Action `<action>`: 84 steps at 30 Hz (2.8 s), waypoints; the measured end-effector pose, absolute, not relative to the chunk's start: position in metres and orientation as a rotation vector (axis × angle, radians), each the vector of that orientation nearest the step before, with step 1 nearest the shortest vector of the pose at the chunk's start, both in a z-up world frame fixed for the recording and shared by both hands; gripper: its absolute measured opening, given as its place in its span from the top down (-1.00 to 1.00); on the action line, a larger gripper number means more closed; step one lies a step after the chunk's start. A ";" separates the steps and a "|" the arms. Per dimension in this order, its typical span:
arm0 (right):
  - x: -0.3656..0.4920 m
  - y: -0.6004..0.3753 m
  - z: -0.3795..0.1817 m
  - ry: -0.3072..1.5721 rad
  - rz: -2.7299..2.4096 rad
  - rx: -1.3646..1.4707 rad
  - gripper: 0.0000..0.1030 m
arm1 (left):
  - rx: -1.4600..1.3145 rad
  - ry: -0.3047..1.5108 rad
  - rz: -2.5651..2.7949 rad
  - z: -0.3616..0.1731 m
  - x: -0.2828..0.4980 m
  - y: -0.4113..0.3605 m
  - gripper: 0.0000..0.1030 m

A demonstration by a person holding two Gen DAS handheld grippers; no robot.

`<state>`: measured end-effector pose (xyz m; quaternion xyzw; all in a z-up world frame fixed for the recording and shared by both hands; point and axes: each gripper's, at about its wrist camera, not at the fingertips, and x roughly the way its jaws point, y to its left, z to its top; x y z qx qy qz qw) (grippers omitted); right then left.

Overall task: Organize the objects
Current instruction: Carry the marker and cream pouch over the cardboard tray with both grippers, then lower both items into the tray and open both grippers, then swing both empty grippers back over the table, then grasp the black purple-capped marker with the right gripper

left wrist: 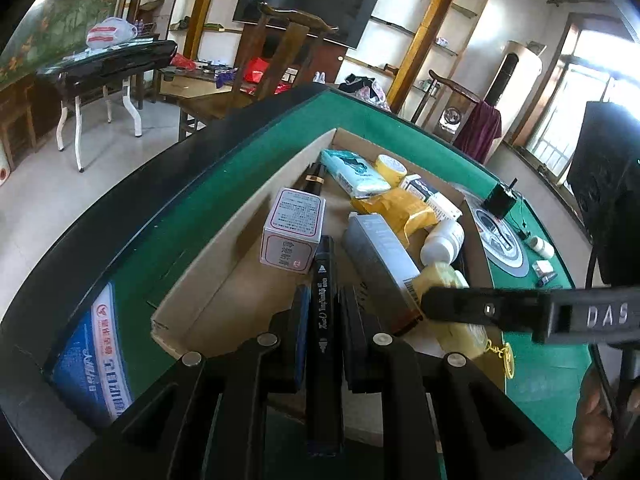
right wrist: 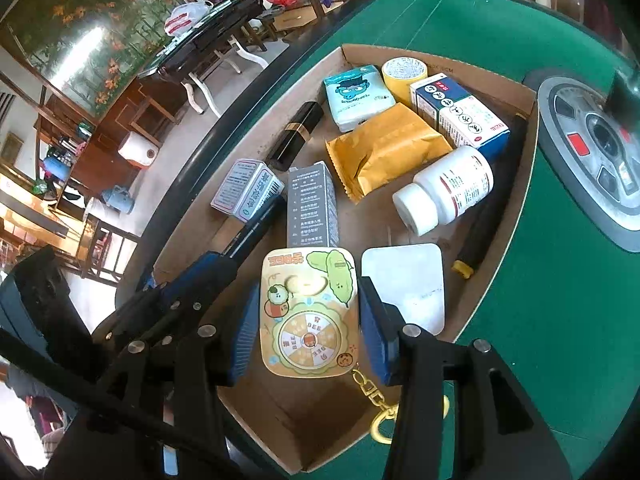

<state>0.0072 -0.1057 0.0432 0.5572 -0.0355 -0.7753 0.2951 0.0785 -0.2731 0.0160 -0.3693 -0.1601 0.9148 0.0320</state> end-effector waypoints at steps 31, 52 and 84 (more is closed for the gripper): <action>0.031 -0.077 0.049 -0.312 -1.894 1.445 -0.13 | -0.956 -0.650 2.945 0.051 0.107 -0.310 -0.20; 0.046 0.119 0.040 -0.630 -2.323 1.483 -0.12 | -0.936 -0.336 2.812 0.076 0.111 -0.221 -0.32; -0.113 0.237 0.035 -0.452 -2.821 1.602 0.29 | -1.070 -0.054 2.563 0.073 0.121 -0.089 -0.32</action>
